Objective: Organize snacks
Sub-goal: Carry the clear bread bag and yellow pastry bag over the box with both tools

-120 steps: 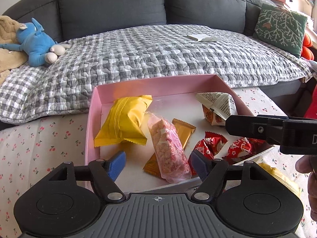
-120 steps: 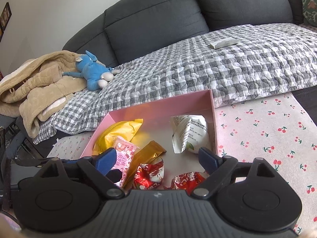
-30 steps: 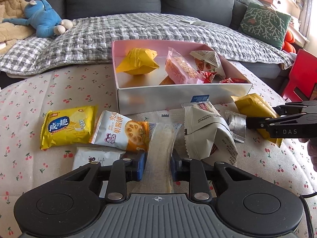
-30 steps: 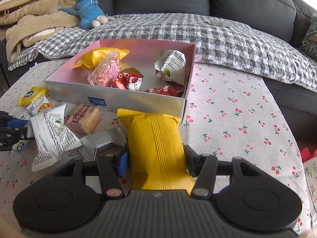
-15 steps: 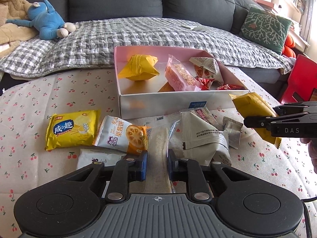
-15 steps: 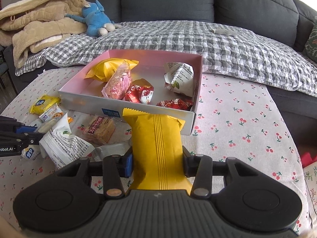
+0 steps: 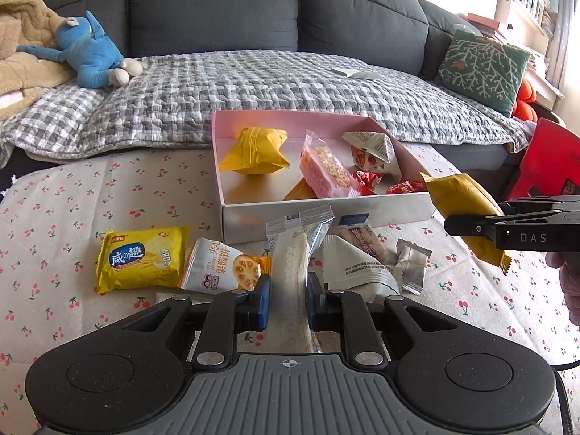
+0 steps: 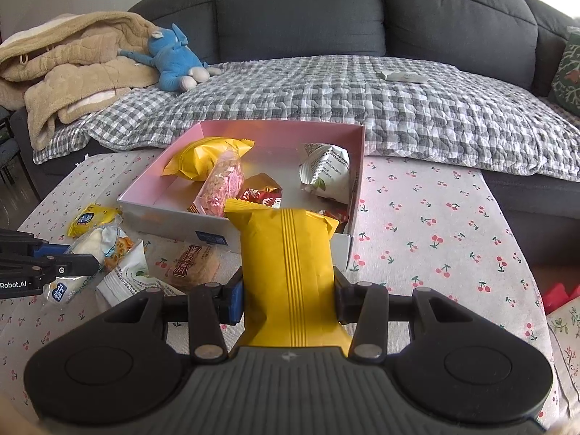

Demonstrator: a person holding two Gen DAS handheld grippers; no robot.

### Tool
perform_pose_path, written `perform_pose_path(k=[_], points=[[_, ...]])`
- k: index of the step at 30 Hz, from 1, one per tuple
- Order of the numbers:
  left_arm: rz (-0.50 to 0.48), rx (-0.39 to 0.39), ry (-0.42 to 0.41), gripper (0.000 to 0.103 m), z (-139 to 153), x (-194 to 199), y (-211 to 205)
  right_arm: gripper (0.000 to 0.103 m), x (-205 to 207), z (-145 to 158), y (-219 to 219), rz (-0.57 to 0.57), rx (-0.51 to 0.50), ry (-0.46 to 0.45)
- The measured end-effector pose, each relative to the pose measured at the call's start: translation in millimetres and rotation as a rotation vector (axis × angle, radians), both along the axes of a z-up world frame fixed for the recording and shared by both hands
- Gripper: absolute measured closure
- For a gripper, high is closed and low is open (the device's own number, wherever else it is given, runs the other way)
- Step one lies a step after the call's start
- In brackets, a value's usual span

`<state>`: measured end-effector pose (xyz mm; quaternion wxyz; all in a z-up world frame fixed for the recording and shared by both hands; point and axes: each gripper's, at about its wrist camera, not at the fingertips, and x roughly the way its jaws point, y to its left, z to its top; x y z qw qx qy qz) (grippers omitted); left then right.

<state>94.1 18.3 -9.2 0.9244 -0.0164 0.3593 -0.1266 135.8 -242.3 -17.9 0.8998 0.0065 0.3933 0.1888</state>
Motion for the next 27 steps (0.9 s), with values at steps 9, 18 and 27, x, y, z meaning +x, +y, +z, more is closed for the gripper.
perform_pose_path(k=[9, 18, 27], points=[[0.001, -0.019, -0.054, 0.086, 22, 10, -12, 0.062, 18, 14, 2, -0.029, 0.029, -0.034], [0.003, 0.012, -0.072, 0.086, 33, 57, -30, 0.062, 53, 13, 4, -0.035, 0.12, -0.001], [0.052, 0.008, -0.055, 0.086, 26, 127, -40, 0.062, 104, 3, 31, -0.034, 0.159, 0.025]])
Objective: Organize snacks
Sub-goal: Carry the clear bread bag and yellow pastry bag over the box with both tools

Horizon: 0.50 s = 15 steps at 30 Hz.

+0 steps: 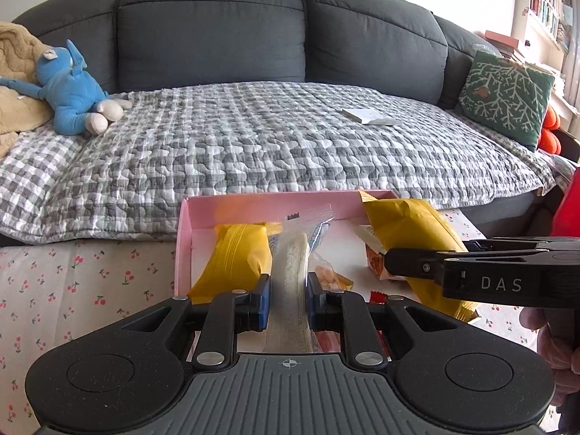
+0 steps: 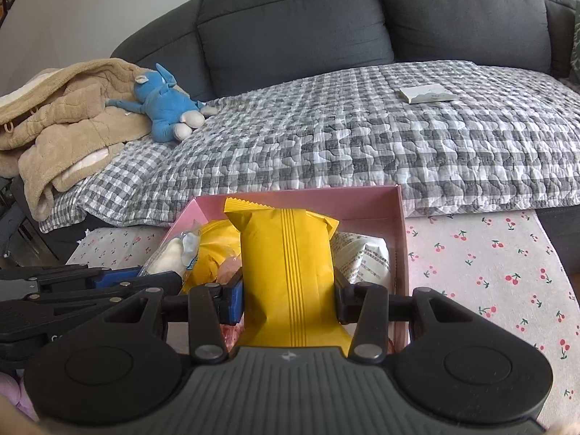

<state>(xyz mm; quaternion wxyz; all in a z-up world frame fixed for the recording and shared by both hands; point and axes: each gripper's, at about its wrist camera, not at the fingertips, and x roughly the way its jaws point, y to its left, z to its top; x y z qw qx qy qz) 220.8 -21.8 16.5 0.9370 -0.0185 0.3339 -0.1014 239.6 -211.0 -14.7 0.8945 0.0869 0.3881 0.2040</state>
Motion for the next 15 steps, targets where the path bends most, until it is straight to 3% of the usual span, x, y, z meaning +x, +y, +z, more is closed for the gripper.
perform_pose_path(k=[6, 15], points=[[0.025, -0.033, 0.022, 0.086, -7, 35, 4, 0.061, 22, -8, 9, -0.023, -0.012, 0.008], [0.036, -0.065, 0.005, 0.082, -17, 53, 1, 0.054, 27, -8, 6, -0.041, -0.008, -0.003]])
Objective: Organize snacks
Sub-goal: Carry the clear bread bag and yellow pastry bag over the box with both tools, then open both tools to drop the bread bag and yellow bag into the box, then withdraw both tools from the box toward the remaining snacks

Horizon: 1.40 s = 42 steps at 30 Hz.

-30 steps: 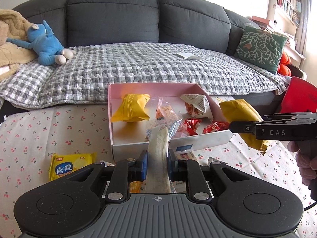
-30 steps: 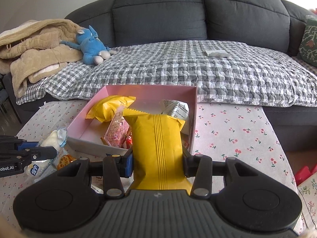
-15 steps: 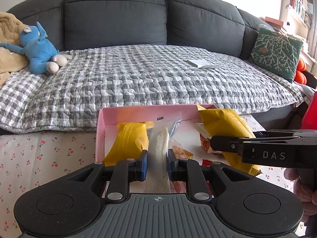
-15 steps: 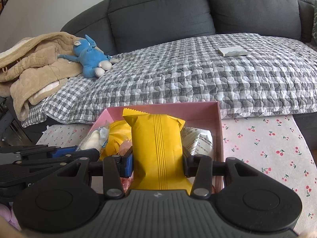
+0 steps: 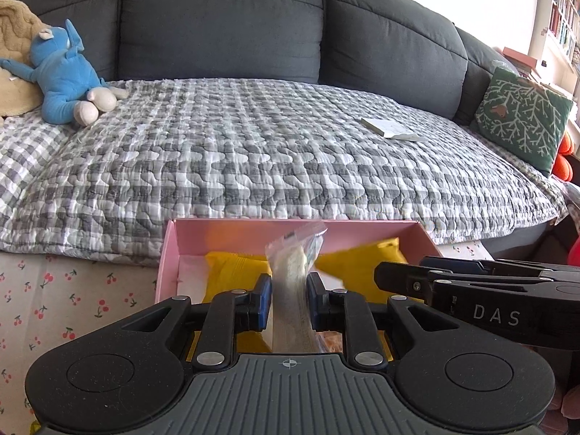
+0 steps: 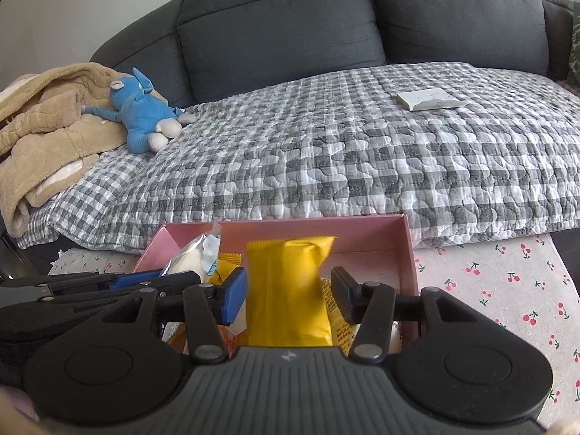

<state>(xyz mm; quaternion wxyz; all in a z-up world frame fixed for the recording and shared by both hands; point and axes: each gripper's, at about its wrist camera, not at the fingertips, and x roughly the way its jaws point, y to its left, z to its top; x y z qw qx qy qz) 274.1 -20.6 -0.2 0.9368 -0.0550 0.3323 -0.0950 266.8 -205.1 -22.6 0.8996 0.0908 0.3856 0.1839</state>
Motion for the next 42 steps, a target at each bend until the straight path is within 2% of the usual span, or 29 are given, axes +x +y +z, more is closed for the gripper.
perform_pose_path(k=[5, 9, 14, 22, 27, 31, 42], points=[[-0.009, -0.022, 0.003, 0.076, 0, -1, -2, 0.048, -1, 3, -2, 0.003, -0.013, -0.011], [-0.015, -0.02, 0.002, 0.061, 2, -8, 0, 0.041, -4, 5, -7, -0.01, -0.014, -0.008], [-0.026, -0.009, 0.009, 0.059, 7, -23, 4, 0.035, -18, 11, -14, -0.01, -0.021, -0.002], [-0.048, 0.045, 0.005, 0.041, 18, -63, 9, 0.023, -51, 25, -25, -0.005, -0.02, -0.008], [-0.037, 0.017, 0.007, 0.031, 25, -89, 21, 0.016, -72, 32, -30, -0.005, -0.034, -0.012], [-0.036, 0.031, 0.009, 0.023, 28, -110, 28, 0.011, -88, 36, -32, -0.007, -0.037, -0.016], [-0.028, 0.053, 0.013, 0.013, 26, -160, 49, 0.002, -126, 35, -31, 0.001, -0.03, -0.026]])
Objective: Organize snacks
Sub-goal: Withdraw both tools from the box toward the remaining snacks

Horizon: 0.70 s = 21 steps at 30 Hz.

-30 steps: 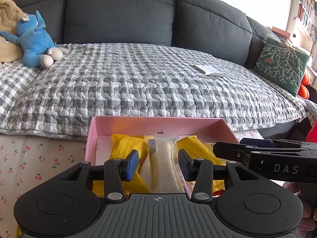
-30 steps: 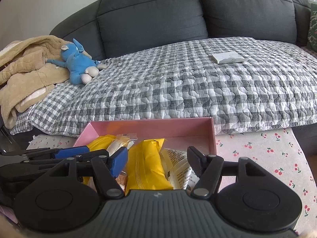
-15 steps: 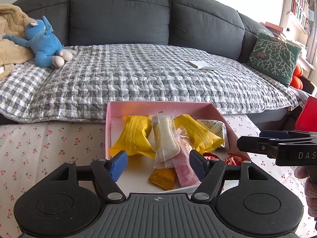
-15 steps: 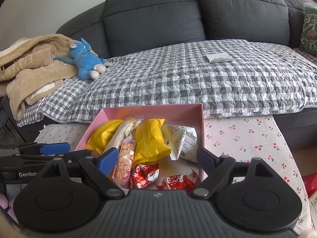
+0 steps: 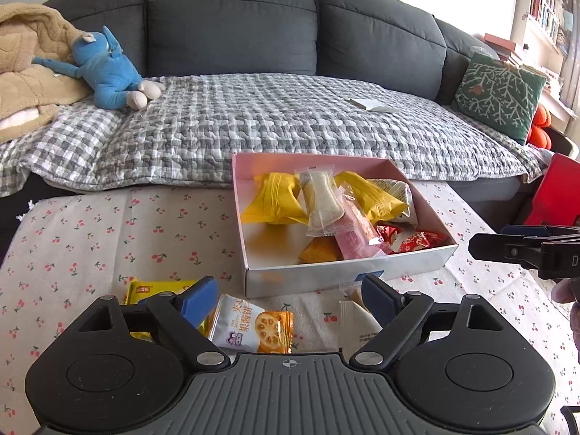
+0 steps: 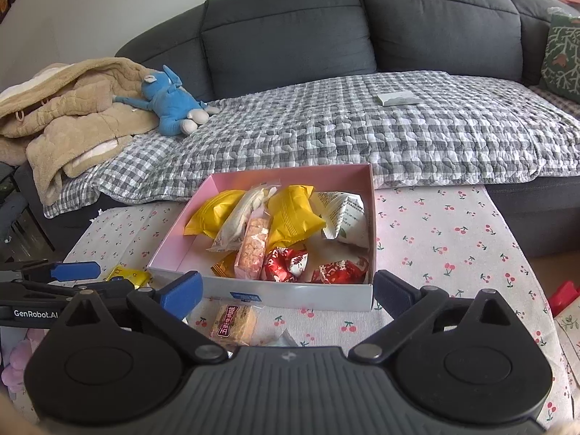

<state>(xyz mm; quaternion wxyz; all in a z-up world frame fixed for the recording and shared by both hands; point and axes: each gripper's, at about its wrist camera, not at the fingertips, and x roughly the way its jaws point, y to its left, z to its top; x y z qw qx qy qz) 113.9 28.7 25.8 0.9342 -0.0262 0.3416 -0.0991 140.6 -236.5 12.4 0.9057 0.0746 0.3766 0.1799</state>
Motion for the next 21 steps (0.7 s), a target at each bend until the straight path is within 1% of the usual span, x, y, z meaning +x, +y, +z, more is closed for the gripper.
perform_pose_path(k=[4, 9, 12, 16, 21], points=[[-0.013, 0.021, -0.019, 0.009, -1, -14, 0, 0.001, -11, -6, 2, 0.002, -0.012, -0.011], [-0.046, 0.036, -0.031, 0.006, -9, -31, -1, 0.001, -28, -10, 2, 0.017, -0.02, -0.028], [-0.065, 0.052, -0.031, 0.006, -12, -38, 0, 0.0, -37, -10, 1, 0.037, -0.02, -0.047], [-0.062, 0.059, -0.034, 0.005, -17, -44, 5, 0.0, -42, -14, -1, 0.039, -0.012, -0.052], [-0.069, 0.08, -0.027, 0.005, -28, -51, 12, 0.0, -47, -25, -2, 0.057, -0.04, -0.058]])
